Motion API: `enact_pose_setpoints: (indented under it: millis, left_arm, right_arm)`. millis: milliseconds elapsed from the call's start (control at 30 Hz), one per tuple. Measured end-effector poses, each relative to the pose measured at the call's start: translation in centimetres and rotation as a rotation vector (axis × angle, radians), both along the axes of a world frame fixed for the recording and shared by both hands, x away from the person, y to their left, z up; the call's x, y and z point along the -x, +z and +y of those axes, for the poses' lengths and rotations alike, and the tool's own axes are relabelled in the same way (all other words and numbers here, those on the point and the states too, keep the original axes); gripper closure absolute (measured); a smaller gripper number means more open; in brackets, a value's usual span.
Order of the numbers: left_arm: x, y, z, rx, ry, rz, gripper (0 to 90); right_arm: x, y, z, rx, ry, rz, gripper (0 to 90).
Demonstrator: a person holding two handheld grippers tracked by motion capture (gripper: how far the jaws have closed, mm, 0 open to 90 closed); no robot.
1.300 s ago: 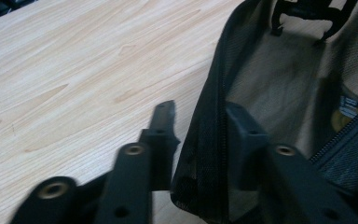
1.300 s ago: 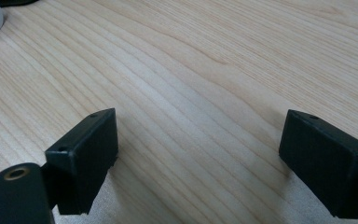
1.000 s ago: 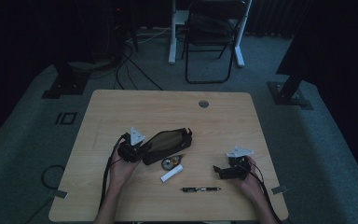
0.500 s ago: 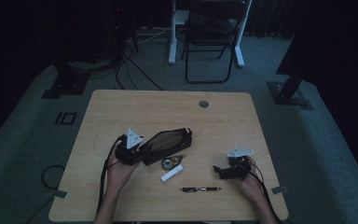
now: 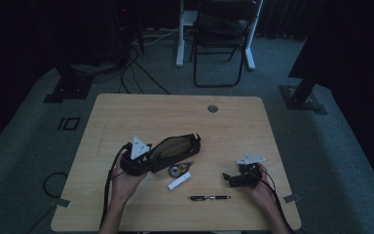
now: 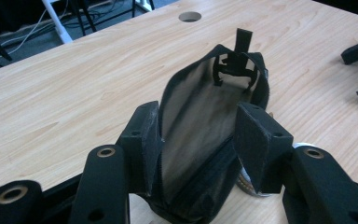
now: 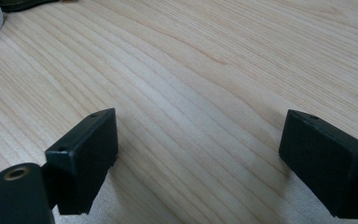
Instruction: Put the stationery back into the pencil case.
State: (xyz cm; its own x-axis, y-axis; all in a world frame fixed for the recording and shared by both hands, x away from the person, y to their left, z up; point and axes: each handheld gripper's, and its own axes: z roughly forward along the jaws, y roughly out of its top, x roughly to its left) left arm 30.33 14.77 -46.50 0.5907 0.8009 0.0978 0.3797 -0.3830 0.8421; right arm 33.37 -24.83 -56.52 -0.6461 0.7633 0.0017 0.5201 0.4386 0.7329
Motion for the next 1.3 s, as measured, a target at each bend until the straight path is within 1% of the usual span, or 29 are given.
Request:
enact_pose_setpoints:
  millis: [200,333,433,733,1000,1100,1300]
  left_arm:
    - [0.7,-0.3,-0.4,0.012,-0.019,0.002,51.0]
    - [1.2,-0.3,-0.9,0.011,-0.04,-0.002,51.1]
    - [1.5,-0.3,-1.3,0.018,-0.057,0.0,51.6]
    - [2.4,-0.4,-2.5,0.007,-0.105,0.002,53.7]
    - [2.9,-0.7,-3.0,0.014,-0.132,0.021,54.4]
    - [3.3,-0.9,-3.1,0.034,-0.137,0.028,54.7]
    - [3.8,-1.4,-3.3,0.031,-0.146,0.036,54.6]
  right_arm:
    - [0.0,0.0,0.0,0.0,0.0,0.0,11.6]
    - [0.0,0.0,0.0,0.0,0.0,0.0,11.6]
    - [0.0,0.0,0.0,0.0,0.0,0.0,11.6]
    - [0.0,0.0,0.0,0.0,0.0,0.0,11.6]
    - [0.0,0.0,0.0,0.0,0.0,0.0,11.6]
    - [0.0,0.0,0.0,0.0,0.0,0.0,11.6]
    - [0.0,0.0,0.0,0.0,0.0,0.0,11.6]
